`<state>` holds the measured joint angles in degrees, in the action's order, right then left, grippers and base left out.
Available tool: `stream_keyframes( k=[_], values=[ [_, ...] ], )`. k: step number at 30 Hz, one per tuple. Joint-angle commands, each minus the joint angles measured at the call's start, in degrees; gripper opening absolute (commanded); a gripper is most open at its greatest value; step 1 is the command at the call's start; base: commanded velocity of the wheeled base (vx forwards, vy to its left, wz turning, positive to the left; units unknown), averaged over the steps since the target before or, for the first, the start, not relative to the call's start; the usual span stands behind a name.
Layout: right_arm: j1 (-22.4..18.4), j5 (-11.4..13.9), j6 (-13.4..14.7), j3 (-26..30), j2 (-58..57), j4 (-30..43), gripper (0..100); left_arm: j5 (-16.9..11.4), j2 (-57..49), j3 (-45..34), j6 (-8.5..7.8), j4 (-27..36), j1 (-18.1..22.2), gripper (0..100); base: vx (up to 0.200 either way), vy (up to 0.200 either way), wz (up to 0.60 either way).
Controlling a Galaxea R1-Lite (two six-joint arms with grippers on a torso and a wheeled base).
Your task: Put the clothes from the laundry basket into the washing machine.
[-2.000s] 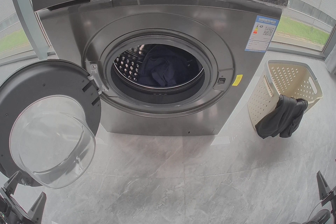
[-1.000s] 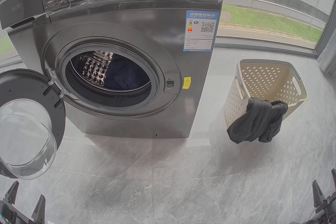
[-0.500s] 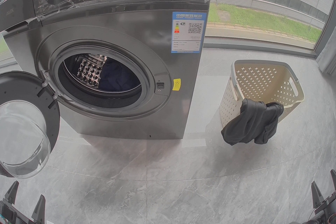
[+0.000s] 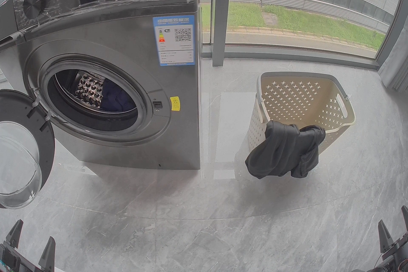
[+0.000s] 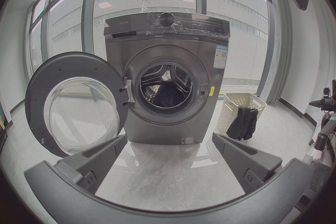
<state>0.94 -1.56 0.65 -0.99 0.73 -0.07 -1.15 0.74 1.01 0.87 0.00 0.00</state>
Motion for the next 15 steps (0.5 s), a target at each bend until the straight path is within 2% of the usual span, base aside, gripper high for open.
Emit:
stream_keyframes(
  k=[1, 12, 15],
  values=[
    [0.0, 0.0, 0.0, 1.0, -0.7, -0.1, 100, 0.0, -0.7, -1.0, 0.01, 0.0, 0.0, 100, 0.0, -0.2, 0.0],
    [-0.1, -0.6, 1.1, 1.0, -0.7, -0.3, 100, 0.1, -0.7, -1.0, 0.36, 0.0, 0.0, 100, 0.0, -0.2, 0.0],
    [-0.1, -0.5, 2.3, -1.5, -0.7, -8.1, 100, 0.1, -0.7, -1.0, 0.28, 0.0, 0.0, 100, 0.0, -0.2, 0.0]
  ],
)
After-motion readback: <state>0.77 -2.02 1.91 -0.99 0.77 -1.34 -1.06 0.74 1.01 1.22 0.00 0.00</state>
